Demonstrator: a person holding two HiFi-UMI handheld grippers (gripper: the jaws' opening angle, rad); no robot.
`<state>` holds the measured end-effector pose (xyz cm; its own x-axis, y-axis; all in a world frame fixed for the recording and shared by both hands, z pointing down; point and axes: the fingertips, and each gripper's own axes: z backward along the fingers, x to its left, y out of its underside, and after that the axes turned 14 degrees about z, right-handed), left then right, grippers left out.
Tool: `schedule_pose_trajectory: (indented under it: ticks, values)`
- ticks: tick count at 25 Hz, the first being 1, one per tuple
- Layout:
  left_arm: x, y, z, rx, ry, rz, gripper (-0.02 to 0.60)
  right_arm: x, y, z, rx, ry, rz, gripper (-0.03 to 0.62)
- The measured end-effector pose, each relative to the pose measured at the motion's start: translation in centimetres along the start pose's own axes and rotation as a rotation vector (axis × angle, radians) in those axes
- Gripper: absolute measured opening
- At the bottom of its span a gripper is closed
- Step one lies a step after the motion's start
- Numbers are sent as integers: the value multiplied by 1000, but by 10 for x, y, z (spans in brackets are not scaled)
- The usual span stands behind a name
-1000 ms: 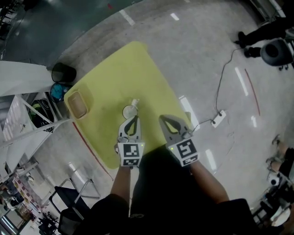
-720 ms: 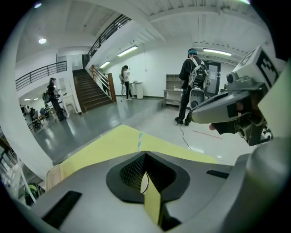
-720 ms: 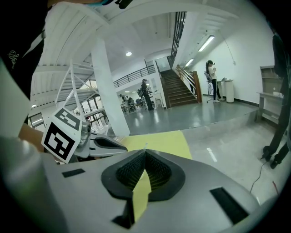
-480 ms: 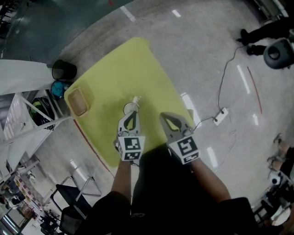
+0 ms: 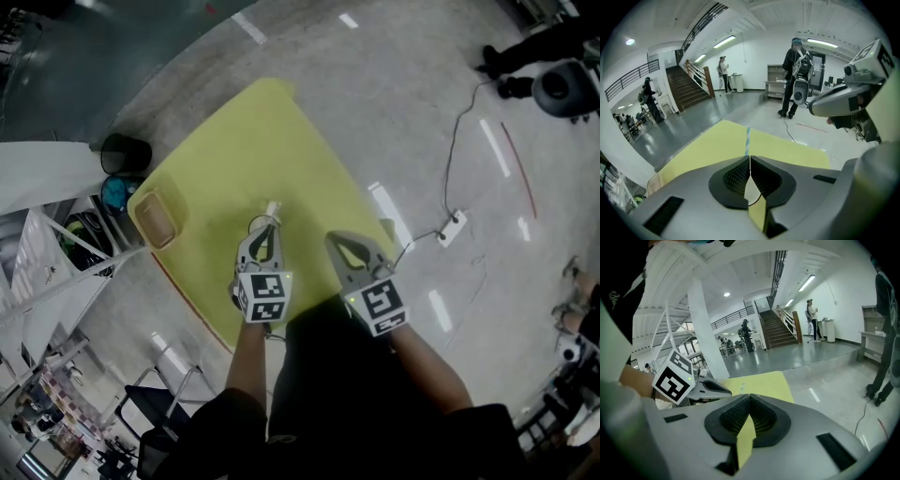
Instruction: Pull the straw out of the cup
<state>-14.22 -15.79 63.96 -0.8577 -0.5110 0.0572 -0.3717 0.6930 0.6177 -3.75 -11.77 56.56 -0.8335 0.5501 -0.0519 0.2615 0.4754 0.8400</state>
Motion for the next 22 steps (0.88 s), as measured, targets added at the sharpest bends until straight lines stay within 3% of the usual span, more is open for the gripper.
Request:
schedule_pose_trajectory:
  ticks: [9,11,14,22]
  values:
    - [2,1,-14,44,16,-15,49,-10,8,1,17,28,-22,15]
    - [4,1,-17,52,17,-11,69,-12,8,0,17,33,-23,16]
    - [4,3,-21,73,25,-8,147,-14,8,2,19,38,-27,17]
    - [5,0,-29,82,29,-28,163,-13,13,8,25,46,-34,15]
